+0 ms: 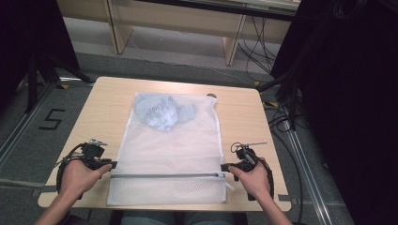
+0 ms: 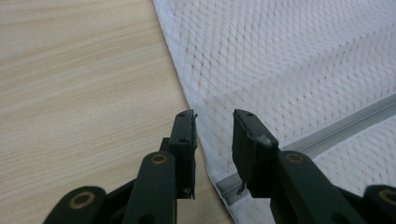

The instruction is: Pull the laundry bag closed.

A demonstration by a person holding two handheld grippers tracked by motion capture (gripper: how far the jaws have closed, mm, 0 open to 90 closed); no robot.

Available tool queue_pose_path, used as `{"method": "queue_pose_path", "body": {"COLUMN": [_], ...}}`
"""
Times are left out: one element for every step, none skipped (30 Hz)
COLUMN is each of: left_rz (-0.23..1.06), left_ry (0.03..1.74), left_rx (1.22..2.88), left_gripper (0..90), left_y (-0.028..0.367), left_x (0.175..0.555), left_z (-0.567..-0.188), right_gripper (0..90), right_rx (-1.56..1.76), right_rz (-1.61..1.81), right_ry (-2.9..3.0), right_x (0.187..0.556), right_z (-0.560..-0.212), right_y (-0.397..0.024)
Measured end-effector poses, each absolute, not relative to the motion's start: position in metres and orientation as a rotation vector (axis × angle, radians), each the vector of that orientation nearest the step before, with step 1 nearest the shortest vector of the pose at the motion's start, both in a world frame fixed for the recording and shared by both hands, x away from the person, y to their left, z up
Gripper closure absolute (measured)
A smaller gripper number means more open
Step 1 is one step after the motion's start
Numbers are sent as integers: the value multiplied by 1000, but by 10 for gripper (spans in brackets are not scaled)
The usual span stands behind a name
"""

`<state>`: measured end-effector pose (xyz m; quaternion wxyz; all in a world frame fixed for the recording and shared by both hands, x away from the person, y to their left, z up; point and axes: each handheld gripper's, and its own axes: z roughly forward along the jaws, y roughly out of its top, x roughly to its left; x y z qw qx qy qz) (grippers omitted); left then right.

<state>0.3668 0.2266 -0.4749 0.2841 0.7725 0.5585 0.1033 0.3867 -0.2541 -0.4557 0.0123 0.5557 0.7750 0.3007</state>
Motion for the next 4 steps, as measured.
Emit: {"method": "queue_pose_path", "body": {"left_rz": [280,286,282,285], "left_ry": [1489,1498,1495,1501], "left_rx": [2066,2048,2052,2043], "left_gripper": [680,672,666,653], "left_y": [228,228,229,229], "left_x": [367,367,367,367], "left_z": [-475,-475,-475,-475], "right_gripper": [756,753,750,746], "right_rx": [1729,1733,1736,1742], "right_rz": [949,954,955,949], "right_ry": [2427,2427,2425,2418], "right_x": [387,387,387,387], "right_z": [-456,-456,-456,-456], "right_y": [-255,-255,-255,-255]}}
